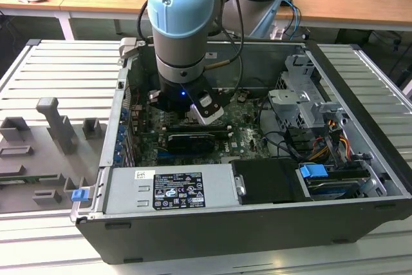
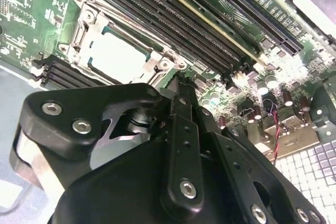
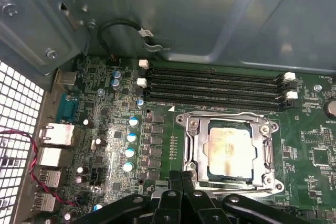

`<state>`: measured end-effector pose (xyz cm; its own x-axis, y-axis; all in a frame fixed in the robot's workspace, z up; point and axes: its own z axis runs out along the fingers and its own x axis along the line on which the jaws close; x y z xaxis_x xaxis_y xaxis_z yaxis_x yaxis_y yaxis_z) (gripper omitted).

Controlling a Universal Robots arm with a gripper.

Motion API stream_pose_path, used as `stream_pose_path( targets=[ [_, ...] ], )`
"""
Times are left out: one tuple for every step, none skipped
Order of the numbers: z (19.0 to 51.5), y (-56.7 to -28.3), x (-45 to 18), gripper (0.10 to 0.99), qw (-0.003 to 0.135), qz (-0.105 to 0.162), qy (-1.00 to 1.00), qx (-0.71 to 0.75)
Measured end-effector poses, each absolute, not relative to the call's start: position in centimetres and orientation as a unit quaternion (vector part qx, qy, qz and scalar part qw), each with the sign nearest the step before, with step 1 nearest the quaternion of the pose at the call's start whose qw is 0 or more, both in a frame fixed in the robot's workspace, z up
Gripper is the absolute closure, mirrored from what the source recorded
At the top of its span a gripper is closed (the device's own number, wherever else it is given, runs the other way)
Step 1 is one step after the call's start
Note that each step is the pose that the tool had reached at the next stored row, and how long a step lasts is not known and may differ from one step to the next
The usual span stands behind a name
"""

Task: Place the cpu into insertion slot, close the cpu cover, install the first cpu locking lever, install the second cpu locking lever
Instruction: 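Install the second cpu locking lever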

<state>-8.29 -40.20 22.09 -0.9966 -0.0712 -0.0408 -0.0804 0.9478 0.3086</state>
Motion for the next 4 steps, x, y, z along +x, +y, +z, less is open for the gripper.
stream_pose_path(
  targets=[
    [22.12,-40.20,-8.29,0.980,0.015,0.157,0.987,-0.038],
    [22.15,-40.19,-8.28,0.980,0.015,0.157,0.987,-0.038],
    [22.17,-40.19,-8.28,0.980,0.015,0.157,0.987,-0.038],
    [22.18,-40.19,-8.28,0.980,0.015,0.157,0.987,-0.038]
  ],
)
